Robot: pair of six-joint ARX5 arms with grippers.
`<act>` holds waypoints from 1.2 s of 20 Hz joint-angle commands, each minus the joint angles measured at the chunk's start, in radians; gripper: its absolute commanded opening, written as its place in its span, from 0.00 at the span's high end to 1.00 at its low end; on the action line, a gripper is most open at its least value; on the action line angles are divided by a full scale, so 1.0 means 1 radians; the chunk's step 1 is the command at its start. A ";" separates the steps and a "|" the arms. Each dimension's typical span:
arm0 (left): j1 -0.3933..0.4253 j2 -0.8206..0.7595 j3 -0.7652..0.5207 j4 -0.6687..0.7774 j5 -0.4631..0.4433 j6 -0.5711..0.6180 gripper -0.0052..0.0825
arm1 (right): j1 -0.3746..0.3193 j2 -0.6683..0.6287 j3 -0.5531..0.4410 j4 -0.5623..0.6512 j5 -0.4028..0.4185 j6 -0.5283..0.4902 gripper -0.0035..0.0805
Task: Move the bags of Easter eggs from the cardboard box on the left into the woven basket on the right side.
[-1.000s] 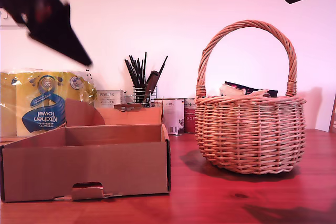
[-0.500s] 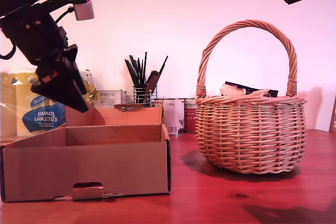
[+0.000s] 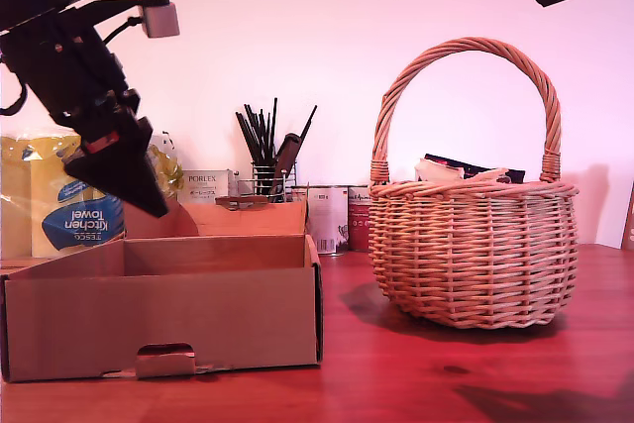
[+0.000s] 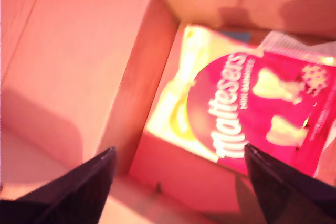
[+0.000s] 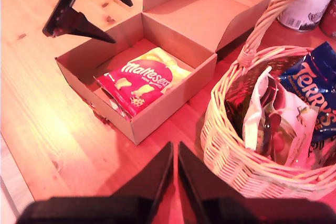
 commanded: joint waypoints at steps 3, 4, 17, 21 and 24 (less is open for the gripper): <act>-0.003 0.040 -0.009 -0.016 0.010 -0.247 0.11 | -0.002 0.000 -0.018 0.007 -0.007 -0.003 0.97; -0.002 0.046 -0.008 -0.028 0.031 -0.300 0.11 | -0.002 0.000 -0.018 0.008 -0.007 -0.003 0.97; 0.000 0.171 0.132 -0.191 0.131 -0.932 0.11 | -0.001 0.000 -0.018 0.027 -0.008 -0.003 0.97; -0.008 0.244 0.202 -0.238 0.065 -1.020 0.11 | -0.001 0.000 -0.018 0.029 -0.008 -0.003 0.97; -0.023 0.309 0.262 -0.280 0.045 -1.055 0.11 | -0.001 0.000 -0.018 0.035 -0.008 -0.003 0.97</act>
